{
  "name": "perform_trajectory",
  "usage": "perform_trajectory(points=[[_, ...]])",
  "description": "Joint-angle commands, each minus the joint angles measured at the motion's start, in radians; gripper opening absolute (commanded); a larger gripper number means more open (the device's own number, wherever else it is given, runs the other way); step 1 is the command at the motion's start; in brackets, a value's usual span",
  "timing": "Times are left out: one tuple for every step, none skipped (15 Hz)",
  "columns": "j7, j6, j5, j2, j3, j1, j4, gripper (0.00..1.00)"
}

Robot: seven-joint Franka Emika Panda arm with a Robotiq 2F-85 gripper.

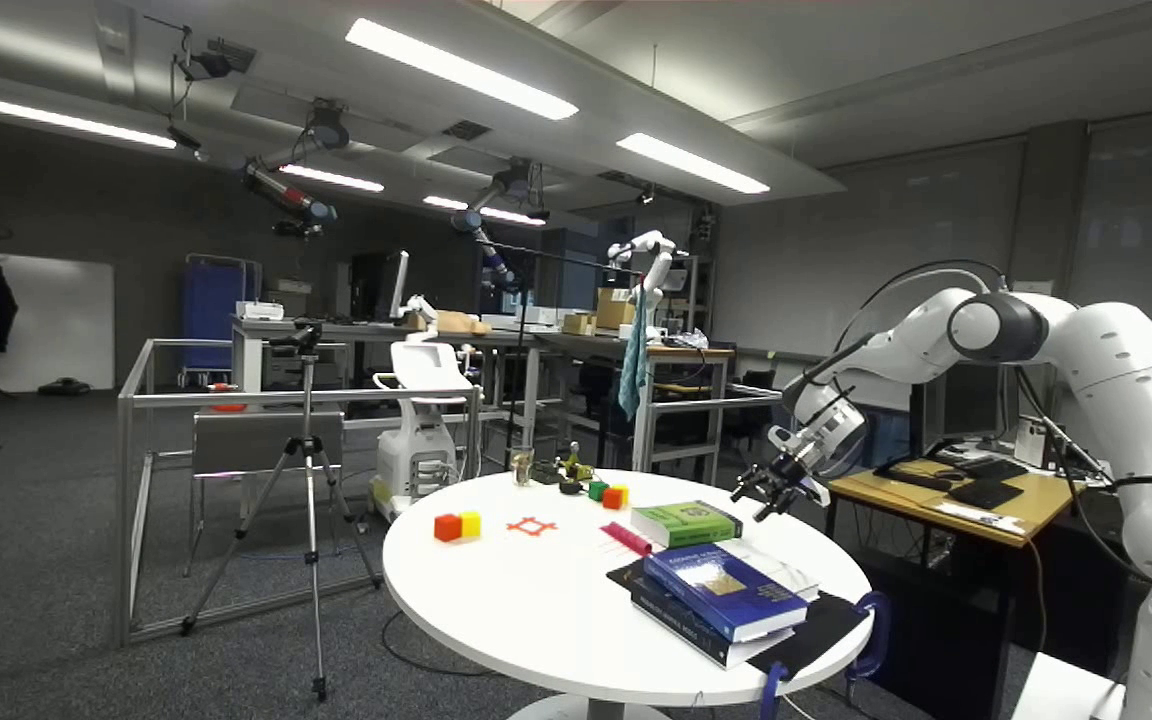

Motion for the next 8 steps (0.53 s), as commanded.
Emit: perform_trajectory(points=[[-0.108, 0.071, 0.131, -0.021, 0.007, 0.005, -0.083, 1.0], [-0.129, 0.081, 0.163, -0.02, 0.005, 0.011, -0.097, 1.0], [-0.143, 0.084, 0.184, -0.017, 0.001, 0.019, -0.109, 1.0], [-0.145, 0.087, 0.199, -0.017, -0.004, 0.028, -0.124, 1.0], [-0.147, 0.086, 0.21, -0.017, -0.007, 0.035, -0.136, 1.0], [-0.145, 0.087, 0.216, -0.016, -0.009, 0.045, -0.147, 1.0], [-0.139, 0.087, 0.218, -0.015, -0.009, 0.054, -0.156, 1.0], [-0.136, 0.087, 0.221, -0.014, -0.009, 0.062, -0.164, 1.0]])
